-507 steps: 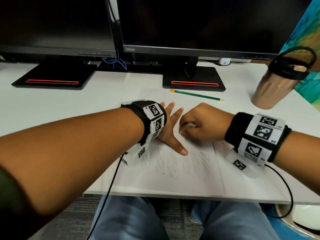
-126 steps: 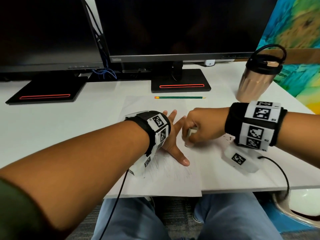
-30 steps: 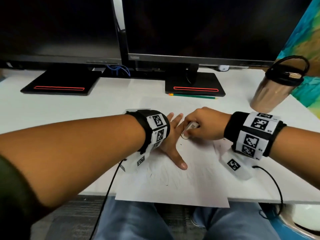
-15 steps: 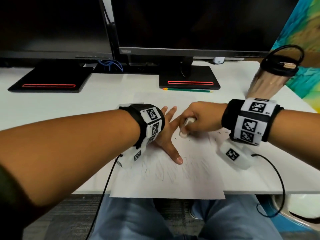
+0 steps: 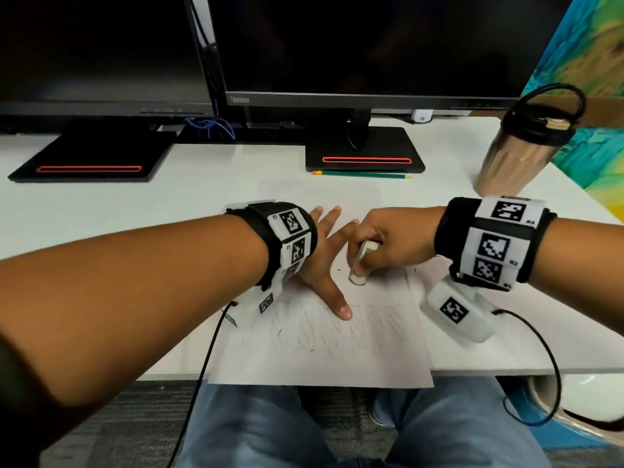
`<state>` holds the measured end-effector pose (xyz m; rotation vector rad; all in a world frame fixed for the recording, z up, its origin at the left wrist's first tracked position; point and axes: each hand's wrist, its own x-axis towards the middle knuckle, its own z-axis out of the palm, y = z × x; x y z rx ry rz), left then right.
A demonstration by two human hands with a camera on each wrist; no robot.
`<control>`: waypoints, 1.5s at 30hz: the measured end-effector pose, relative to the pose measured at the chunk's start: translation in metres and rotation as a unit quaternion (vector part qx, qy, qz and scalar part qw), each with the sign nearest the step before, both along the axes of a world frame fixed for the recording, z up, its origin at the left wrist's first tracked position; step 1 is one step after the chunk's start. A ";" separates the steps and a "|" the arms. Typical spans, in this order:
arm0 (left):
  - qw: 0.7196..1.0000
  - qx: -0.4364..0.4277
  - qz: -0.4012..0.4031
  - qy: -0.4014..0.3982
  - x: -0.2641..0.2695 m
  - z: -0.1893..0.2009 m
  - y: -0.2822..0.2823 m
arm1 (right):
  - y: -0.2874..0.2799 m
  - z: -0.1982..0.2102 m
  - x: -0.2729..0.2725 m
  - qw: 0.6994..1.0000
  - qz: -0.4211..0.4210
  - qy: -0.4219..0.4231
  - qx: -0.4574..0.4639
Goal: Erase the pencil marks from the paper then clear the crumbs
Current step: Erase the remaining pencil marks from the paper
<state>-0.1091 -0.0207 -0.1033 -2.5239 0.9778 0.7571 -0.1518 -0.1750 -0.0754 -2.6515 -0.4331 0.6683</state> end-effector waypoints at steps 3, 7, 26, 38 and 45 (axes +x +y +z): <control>1.000 -0.001 0.002 0.003 0.000 0.000 -0.001 | -0.006 0.002 0.005 0.998 -0.046 -0.041 -0.004; 1.000 -0.004 0.005 0.006 0.001 -0.001 -0.001 | 0.005 -0.002 -0.006 1.000 0.009 -0.006 0.008; 1.000 0.007 0.006 0.008 0.000 0.002 -0.003 | -0.006 -0.001 0.005 0.987 -0.005 -0.144 -0.075; 1.000 0.008 0.003 0.003 0.002 0.001 -0.004 | 0.003 -0.006 -0.006 0.990 0.050 -0.120 -0.048; 1.000 0.009 -0.003 -0.004 0.002 0.000 -0.004 | -0.004 -0.004 -0.010 0.993 0.022 -0.115 -0.036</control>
